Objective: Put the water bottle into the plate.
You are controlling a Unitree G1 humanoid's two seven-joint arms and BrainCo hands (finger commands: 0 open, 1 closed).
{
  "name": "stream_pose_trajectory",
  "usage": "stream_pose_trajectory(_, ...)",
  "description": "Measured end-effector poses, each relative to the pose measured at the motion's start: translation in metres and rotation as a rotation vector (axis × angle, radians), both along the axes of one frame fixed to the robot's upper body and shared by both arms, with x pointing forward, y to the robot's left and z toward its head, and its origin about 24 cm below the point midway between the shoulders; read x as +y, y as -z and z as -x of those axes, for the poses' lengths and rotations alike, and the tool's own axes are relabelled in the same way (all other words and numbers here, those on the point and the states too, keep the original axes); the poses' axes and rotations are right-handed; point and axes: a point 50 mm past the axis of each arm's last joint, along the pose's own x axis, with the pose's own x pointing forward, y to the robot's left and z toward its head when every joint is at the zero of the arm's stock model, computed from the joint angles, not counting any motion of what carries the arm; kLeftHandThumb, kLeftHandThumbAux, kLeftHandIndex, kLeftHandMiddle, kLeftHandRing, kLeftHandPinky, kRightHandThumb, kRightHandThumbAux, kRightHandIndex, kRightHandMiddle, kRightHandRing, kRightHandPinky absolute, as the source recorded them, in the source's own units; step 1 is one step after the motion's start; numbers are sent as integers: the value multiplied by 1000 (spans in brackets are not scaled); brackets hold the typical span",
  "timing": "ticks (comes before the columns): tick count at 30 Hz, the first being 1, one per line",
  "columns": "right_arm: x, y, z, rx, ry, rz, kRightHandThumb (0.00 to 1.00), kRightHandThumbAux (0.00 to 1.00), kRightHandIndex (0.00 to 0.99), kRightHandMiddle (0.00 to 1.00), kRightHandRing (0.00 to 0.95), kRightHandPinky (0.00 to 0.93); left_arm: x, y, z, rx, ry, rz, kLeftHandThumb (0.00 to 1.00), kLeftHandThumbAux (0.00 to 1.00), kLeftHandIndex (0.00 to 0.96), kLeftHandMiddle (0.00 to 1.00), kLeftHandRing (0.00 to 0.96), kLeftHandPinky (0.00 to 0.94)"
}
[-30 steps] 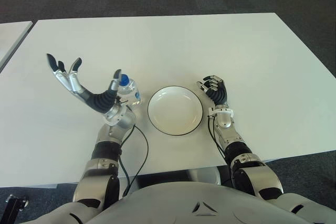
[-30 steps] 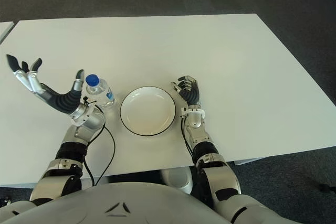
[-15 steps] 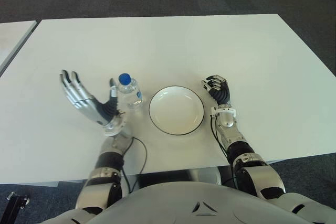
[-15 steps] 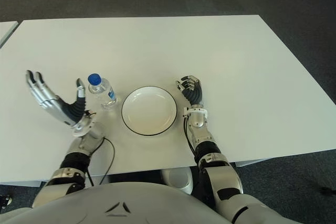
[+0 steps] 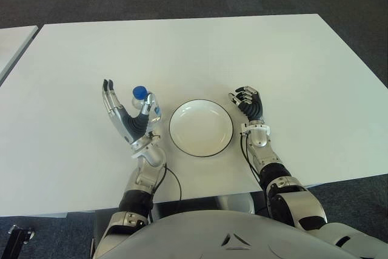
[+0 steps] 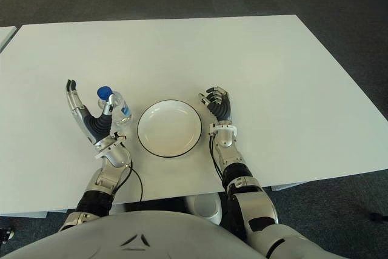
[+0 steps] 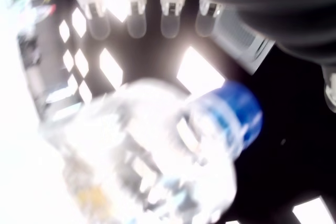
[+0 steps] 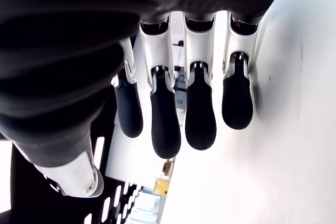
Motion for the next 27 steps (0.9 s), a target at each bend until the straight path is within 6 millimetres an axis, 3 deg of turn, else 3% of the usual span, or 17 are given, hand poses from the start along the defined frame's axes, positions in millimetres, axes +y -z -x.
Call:
stream_pose_trajectory(16, 0, 1, 0, 3, 2, -4, 709, 727, 433, 634, 640, 641, 10, -5, 5, 385, 306, 6, 630, 260, 0, 0, 0, 0)
stream_pose_trajectory(27, -1, 2, 0, 5, 4, -9, 708, 727, 434, 631, 636, 641, 25, -10, 10, 478, 442, 9, 649, 241, 0, 0, 0, 48)
